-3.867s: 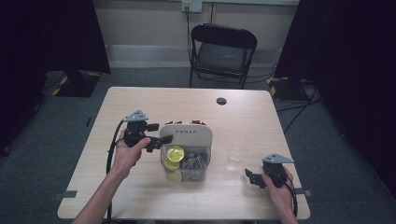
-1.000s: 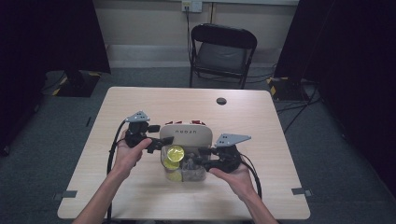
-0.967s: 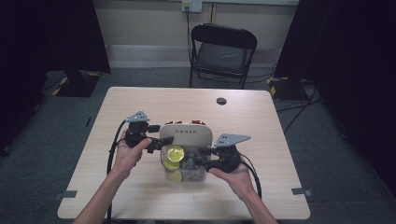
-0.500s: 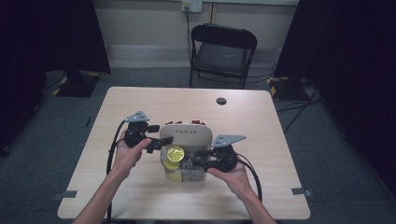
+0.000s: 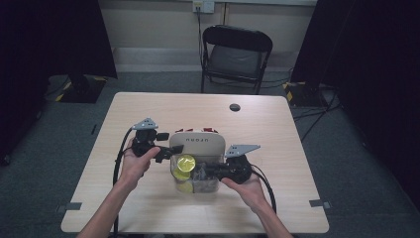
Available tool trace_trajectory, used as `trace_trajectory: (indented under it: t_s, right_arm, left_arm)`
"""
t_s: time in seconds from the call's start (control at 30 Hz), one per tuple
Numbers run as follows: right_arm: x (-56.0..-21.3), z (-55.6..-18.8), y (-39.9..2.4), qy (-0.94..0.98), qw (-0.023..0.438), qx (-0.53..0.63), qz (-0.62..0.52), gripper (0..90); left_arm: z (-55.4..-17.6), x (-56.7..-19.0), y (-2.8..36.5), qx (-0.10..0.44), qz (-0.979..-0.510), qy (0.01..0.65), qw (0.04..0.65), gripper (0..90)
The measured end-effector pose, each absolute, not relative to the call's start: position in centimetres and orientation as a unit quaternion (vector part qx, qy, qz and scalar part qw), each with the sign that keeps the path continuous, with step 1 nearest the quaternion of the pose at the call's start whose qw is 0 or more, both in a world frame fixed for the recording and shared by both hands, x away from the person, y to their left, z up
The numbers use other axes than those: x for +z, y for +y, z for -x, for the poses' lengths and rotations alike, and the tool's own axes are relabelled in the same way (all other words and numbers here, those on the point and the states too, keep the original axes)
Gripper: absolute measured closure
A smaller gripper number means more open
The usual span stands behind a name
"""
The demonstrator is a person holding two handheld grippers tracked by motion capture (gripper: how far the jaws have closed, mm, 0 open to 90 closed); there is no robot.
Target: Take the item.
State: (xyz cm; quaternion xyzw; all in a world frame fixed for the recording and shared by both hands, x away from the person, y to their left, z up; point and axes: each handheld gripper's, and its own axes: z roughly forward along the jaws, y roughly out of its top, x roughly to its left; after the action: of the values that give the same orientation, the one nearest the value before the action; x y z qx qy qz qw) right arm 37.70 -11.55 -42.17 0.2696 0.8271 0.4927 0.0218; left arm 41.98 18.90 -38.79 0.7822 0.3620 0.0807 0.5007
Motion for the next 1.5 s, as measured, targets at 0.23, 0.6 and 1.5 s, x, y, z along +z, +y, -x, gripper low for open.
trace_trajectory:
  t_s: [0.23, 0.6, 1.5]
  right_arm:
    - [-42.1, -37.7, -11.7, 0.824, 0.017, 0.498, -0.271, 89.4]
    - [-41.7, -37.6, -11.8, 0.820, 0.022, 0.505, -0.271, 90.0]
    - [-40.0, -37.3, -12.0, 0.805, 0.034, 0.531, -0.264, 90.0]
  left_arm:
    - [-42.0, -38.8, 18.9, 0.081, -0.783, 0.361, 0.500, 15.2]
    - [-42.0, -38.8, 18.9, 0.081, -0.782, 0.362, 0.500, 15.2]
    - [-42.0, -38.8, 18.9, 0.082, -0.783, 0.361, 0.500, 15.2]
